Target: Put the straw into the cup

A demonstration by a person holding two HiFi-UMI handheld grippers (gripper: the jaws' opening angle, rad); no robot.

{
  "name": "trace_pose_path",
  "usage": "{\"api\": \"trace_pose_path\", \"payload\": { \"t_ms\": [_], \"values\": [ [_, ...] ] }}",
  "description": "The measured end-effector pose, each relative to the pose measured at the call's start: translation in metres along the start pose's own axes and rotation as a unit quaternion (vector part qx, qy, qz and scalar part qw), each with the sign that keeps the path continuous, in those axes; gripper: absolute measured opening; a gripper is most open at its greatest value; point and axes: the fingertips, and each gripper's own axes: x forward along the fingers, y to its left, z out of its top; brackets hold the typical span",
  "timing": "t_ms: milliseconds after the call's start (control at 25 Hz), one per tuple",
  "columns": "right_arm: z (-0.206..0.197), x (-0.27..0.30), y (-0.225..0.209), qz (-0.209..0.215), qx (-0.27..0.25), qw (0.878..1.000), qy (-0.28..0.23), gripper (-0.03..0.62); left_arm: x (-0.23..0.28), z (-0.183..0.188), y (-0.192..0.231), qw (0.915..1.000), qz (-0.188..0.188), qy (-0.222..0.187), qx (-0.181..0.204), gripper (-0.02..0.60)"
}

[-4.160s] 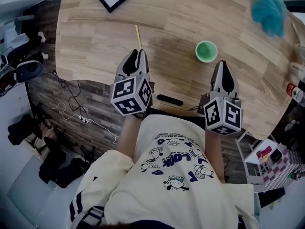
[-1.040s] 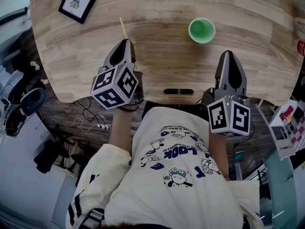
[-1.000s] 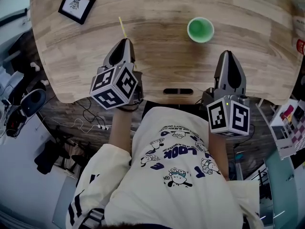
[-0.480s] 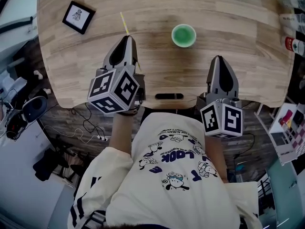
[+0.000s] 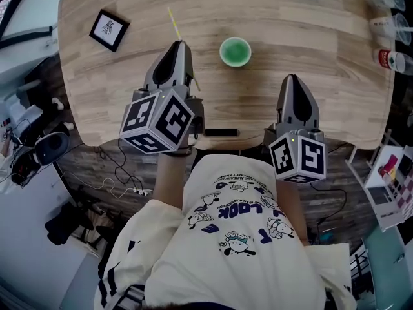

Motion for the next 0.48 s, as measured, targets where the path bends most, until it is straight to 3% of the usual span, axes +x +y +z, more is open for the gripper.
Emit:
{"api": "trace_pose_path", "payload": {
  "t_ms": [480],
  "values": [
    [0.006, 0.001, -0.021, -0.008, 0.012, 1.0, -0.002, -0.008, 0.017, 0.012, -0.04, 0.9992, -0.032, -0.016, 0.015, 0.052]
  ]
}}
